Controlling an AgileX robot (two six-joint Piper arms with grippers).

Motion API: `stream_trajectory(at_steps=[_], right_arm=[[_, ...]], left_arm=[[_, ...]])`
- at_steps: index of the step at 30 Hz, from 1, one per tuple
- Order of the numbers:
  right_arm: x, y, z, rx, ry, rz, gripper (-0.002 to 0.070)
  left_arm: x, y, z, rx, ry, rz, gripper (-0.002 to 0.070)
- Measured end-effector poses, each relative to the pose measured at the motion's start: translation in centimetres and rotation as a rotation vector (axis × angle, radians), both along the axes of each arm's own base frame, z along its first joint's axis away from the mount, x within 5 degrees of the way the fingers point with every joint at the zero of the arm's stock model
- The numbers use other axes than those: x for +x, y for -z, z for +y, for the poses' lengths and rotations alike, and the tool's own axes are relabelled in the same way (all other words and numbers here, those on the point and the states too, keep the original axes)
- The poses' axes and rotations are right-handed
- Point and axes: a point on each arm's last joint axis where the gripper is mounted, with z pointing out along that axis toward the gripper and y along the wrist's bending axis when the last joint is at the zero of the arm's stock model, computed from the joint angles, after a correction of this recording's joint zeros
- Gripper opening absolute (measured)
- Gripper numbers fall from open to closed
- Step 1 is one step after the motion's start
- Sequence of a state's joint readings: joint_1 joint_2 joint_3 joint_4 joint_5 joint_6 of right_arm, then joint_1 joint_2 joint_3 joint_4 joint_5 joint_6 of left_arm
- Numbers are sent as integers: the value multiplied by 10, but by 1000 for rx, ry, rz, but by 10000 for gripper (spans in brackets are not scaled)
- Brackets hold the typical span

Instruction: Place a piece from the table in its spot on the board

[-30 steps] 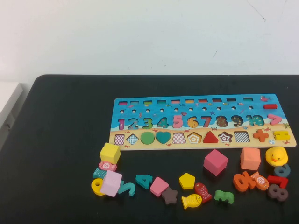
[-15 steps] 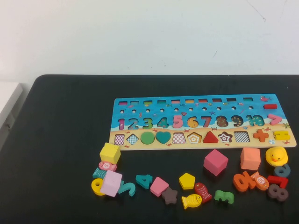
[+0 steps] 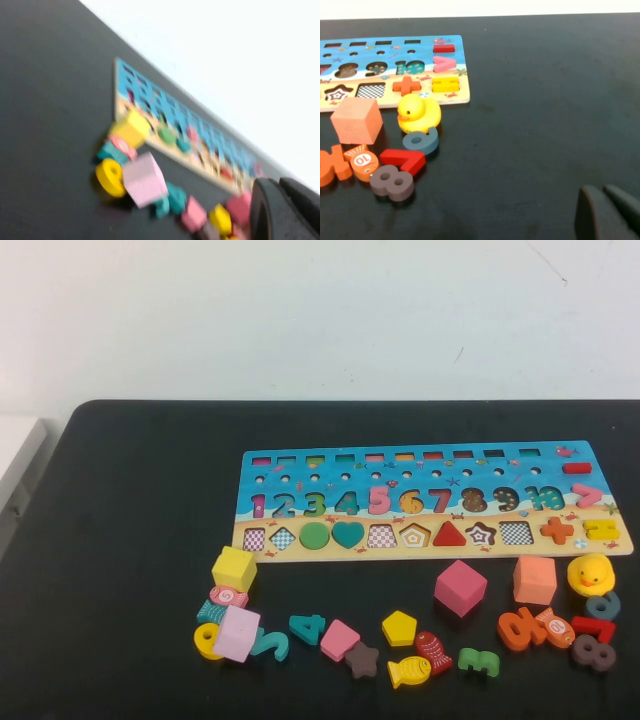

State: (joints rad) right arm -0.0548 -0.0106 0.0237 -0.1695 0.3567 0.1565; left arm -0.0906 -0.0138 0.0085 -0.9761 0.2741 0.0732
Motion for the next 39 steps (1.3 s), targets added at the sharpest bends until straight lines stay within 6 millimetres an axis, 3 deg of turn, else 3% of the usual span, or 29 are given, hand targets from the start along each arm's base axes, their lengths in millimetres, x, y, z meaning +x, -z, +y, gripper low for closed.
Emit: stream_trajectory(at_steps=[6,10,15,19,25,32,33,39], right_arm=[[0,0,0,0,0,0,19],[0,0,0,0,0,0,19],[0,0,0,0,0,0,19],[0,0,0,2,0,0,19],[0,0,0,2,0,0,19],[0,0,0,2,0,0,19],[0,0,0,2,0,0,19],[0,0,0,2,0,0,19]], left_arm=[[-4,-38,-13,350,223,72,-1],[12,-79,-17,676,431,165,-1],[52,-122,-18,903,575,218,-1],[95,-139,-30,1021,696,236,-1],[147,-136,-83,1254,884,285,-1],[182,-116,-165,1420,1002,294,-1],[190,-110,-186,1435,1032,285,-1],[211,-85,-231,1469,1110,317,12]])
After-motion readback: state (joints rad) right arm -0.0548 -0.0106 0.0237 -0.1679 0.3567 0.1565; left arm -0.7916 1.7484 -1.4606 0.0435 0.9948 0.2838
